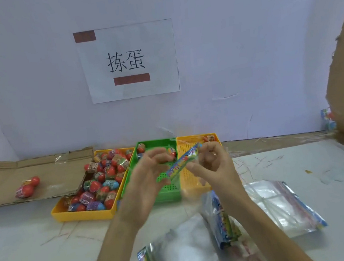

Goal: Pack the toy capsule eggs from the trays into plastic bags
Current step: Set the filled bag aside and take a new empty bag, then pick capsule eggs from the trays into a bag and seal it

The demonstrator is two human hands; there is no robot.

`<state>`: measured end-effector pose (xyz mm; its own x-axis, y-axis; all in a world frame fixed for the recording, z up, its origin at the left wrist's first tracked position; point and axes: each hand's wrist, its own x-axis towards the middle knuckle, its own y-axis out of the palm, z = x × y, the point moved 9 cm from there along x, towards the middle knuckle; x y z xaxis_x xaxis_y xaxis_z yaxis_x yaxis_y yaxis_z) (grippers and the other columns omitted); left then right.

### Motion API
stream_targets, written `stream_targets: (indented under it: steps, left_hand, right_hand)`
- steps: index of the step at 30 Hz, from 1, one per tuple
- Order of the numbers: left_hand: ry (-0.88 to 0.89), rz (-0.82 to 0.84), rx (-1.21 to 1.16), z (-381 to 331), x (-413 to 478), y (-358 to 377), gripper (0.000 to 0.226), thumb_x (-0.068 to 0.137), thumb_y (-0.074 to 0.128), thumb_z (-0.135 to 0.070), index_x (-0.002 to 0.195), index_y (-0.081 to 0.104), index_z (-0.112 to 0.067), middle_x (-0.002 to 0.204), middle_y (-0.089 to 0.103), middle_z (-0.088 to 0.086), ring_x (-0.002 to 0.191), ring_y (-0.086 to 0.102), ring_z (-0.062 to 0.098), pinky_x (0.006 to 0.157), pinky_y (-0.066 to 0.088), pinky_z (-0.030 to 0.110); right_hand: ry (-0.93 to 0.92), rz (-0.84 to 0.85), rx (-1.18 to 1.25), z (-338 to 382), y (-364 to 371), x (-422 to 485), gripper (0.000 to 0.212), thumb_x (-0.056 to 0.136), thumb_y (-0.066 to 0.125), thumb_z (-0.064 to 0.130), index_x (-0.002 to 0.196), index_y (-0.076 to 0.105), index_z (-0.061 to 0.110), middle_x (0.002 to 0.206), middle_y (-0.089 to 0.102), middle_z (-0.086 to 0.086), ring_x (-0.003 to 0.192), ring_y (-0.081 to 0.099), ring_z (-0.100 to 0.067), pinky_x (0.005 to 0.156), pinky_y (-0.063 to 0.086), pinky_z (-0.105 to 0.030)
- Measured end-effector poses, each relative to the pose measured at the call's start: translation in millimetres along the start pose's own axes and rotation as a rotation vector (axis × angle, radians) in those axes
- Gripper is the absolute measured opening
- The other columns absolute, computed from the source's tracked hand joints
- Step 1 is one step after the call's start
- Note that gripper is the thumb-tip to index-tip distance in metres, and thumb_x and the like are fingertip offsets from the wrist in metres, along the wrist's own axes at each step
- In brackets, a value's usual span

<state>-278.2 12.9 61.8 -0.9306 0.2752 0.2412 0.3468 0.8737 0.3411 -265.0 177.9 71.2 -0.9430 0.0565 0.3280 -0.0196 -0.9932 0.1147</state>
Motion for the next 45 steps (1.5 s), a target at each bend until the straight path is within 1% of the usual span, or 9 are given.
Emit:
stream_targets:
  steps: [5, 8, 12, 20, 24, 27, 30, 36, 45]
  left_hand:
    - [-0.113, 0.038, 0.347, 35.3, -4.3, 12.1, 0.081, 0.062, 0.086, -0.059, 0.13, 0.062, -0.021, 0.117, 0.072, 0.009, 0.107, 0.069, 0.018, 0.084, 0.056, 0.028]
    - [-0.024, -0.009, 0.418, 32.0, -1.7, 6.6, 0.038, 0.07, 0.085, -0.053, 0.086, 0.075, -0.02, 0.076, 0.069, 0.009, 0.072, 0.063, 0.02, 0.066, 0.049, 0.023]
    - [-0.001, -0.158, 0.204, 24.6, 2.0, -18.3, 0.034, 0.071, 0.086, -0.046, 0.074, 0.072, -0.015, 0.073, 0.069, 0.019, 0.059, 0.065, 0.025, 0.056, 0.054, 0.032]
    - [0.001, -0.196, 0.097, 25.4, 5.1, -23.6, 0.009, 0.079, 0.078, -0.022, 0.088, 0.077, -0.019, 0.085, 0.071, 0.033, 0.043, 0.058, 0.026, 0.042, 0.049, 0.027]
    - [-0.108, -0.096, 0.218, 40.3, 4.4, -10.6, 0.045, 0.061, 0.087, -0.041, 0.102, 0.081, -0.022, 0.093, 0.076, 0.022, 0.067, 0.069, 0.027, 0.065, 0.057, 0.038]
    - [-0.129, -0.157, 0.317, 47.6, 6.3, -16.3, 0.027, 0.07, 0.091, -0.031, 0.088, 0.083, -0.012, 0.09, 0.077, 0.021, 0.079, 0.072, 0.028, 0.079, 0.057, 0.042]
    - [-0.102, -0.285, 0.223, 46.1, 5.3, -23.8, 0.01, 0.08, 0.074, -0.004, 0.08, 0.082, -0.008, 0.076, 0.075, 0.021, 0.062, 0.07, 0.023, 0.056, 0.058, 0.031]
    - [-0.063, -0.368, 0.121, 40.7, -1.2, -19.5, 0.023, 0.081, 0.073, -0.012, 0.06, 0.075, -0.001, 0.056, 0.065, 0.019, 0.045, 0.061, 0.018, 0.045, 0.052, 0.025]
    - [-0.054, -0.353, 0.124, 38.0, -4.8, -11.5, 0.032, 0.066, 0.076, -0.045, 0.072, 0.08, -0.014, 0.072, 0.073, 0.011, 0.062, 0.07, 0.018, 0.055, 0.056, 0.026]
  right_hand:
    - [0.038, -0.125, -0.029, -1.4, -7.0, -1.5, 0.058, 0.073, 0.087, 0.002, 0.12, 0.054, 0.011, 0.084, 0.062, -0.021, 0.077, 0.061, -0.018, 0.074, 0.053, -0.039]
    - [0.013, -0.077, -0.121, -1.5, -3.1, -1.4, 0.045, 0.07, 0.091, 0.01, 0.104, 0.065, 0.024, 0.078, 0.061, -0.004, 0.072, 0.058, -0.01, 0.064, 0.049, -0.025]
    - [0.031, 0.033, -0.155, -2.7, 5.5, 1.6, 0.032, 0.058, 0.093, 0.037, 0.077, 0.071, 0.026, 0.064, 0.054, 0.014, 0.058, 0.042, -0.004, 0.056, 0.035, -0.015]
    - [0.151, 0.037, -0.119, -16.4, 1.5, 4.8, 0.018, 0.087, 0.073, 0.002, 0.08, 0.058, 0.009, 0.077, 0.072, -0.013, 0.068, 0.067, -0.016, 0.058, 0.049, -0.024]
    - [0.146, 0.001, -0.079, -18.6, -6.7, 7.5, 0.012, 0.091, 0.068, -0.002, 0.09, 0.056, -0.001, 0.075, 0.074, -0.014, 0.06, 0.067, -0.022, 0.057, 0.051, -0.028]
    - [0.154, -0.037, -0.085, -23.7, -11.4, 8.0, 0.011, 0.089, 0.072, 0.001, 0.095, 0.062, 0.004, 0.077, 0.075, -0.012, 0.062, 0.068, -0.021, 0.058, 0.052, -0.028]
    - [0.196, 0.012, -0.07, -28.1, -7.5, 7.0, 0.025, 0.08, 0.08, 0.014, 0.1, 0.066, 0.008, 0.081, 0.076, -0.013, 0.064, 0.07, -0.02, 0.057, 0.052, -0.027]
    - [0.206, 0.074, -0.103, -26.1, -4.1, 2.7, 0.011, 0.089, 0.076, 0.015, 0.087, 0.068, 0.008, 0.075, 0.074, -0.014, 0.053, 0.065, -0.024, 0.055, 0.055, -0.036]
    - [0.128, 0.047, -0.172, -16.1, -4.0, 3.5, 0.029, 0.084, 0.073, 0.041, 0.076, 0.069, 0.014, 0.069, 0.071, -0.004, 0.055, 0.063, -0.016, 0.056, 0.055, -0.032]
